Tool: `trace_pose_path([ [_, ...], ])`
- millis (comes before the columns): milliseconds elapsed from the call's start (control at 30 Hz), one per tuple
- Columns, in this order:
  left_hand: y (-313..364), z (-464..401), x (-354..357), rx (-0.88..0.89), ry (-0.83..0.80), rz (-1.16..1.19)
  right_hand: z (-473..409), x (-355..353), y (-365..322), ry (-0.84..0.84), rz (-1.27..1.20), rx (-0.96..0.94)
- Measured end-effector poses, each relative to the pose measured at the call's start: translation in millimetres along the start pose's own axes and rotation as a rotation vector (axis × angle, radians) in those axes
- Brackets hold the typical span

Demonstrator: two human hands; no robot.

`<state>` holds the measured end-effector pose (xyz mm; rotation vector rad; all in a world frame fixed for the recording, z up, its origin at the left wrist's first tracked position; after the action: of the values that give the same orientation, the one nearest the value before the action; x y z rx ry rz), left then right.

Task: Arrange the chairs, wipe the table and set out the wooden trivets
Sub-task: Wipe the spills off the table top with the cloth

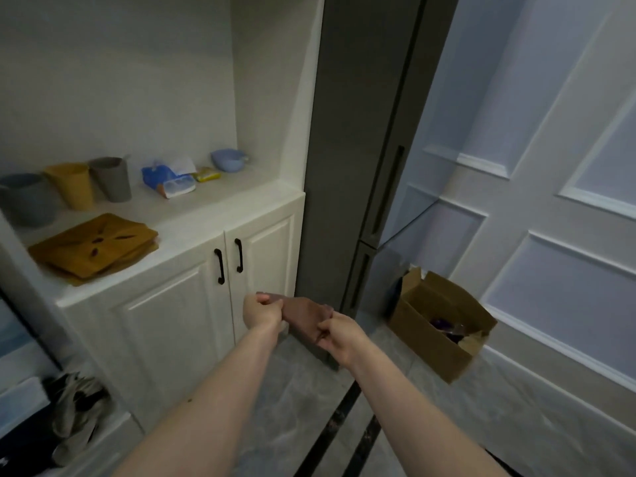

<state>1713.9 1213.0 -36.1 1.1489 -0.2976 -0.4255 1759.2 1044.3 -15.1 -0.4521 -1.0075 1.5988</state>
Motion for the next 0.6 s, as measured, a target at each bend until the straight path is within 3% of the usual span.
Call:
trace_pose_path([
  [133,41.2,-53.5,57.9,0.021,0.024,0.0,-68.5,5.4,-62.6,-0.055,0.069,0.006],
  [400,134.4,-147.8,134.6,0.271,0.052,-0.017,-185.3,42.1,-167.0,-0.11,0.125,-0.079],
  [600,173.1,-221.4,174.6,0.357,0.07,-0.007,-267.9,70.8,-212.8,-0.047,0.175,-0.156],
])
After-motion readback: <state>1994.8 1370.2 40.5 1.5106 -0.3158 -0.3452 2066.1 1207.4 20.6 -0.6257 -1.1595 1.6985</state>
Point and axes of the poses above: each hand's wrist, its own z-axis away from the middle knuckle, its own x-axis out of the palm, y = z × x, the point moved 8 cm from there along -z, towards the middle knuckle, and after that the axes turned 2 degrees about z, right-handed, at the moved point
